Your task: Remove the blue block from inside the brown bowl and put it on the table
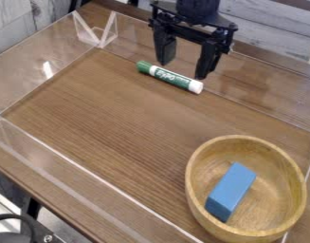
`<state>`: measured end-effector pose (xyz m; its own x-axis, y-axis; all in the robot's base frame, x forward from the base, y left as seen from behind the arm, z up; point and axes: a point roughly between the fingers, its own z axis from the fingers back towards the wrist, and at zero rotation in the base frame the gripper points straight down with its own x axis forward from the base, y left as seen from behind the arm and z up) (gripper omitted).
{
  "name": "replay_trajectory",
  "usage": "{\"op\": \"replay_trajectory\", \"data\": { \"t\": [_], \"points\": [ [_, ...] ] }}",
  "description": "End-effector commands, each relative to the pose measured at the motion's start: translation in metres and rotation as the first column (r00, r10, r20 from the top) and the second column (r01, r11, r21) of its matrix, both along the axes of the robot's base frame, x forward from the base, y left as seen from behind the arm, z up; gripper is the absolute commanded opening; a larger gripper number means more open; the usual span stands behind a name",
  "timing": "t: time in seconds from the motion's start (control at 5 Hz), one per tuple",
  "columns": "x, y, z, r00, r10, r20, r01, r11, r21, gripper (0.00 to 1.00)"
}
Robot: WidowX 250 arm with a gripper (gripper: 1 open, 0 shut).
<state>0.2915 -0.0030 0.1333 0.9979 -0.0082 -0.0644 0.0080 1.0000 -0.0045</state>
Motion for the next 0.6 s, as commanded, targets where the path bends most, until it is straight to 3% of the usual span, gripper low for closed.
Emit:
{"op": "replay_trajectory", "data": {
  "t": [0.0,0.4],
  "points": [
    [-0.007,-0.006,-0.006,1.0,-0.004,-0.018,0.005,1.0,0.001,1.0],
    [-0.039,-0.053,-0.002,0.998,-0.057,-0.004,0.057,0.998,-0.002,1.0]
  ]
}}
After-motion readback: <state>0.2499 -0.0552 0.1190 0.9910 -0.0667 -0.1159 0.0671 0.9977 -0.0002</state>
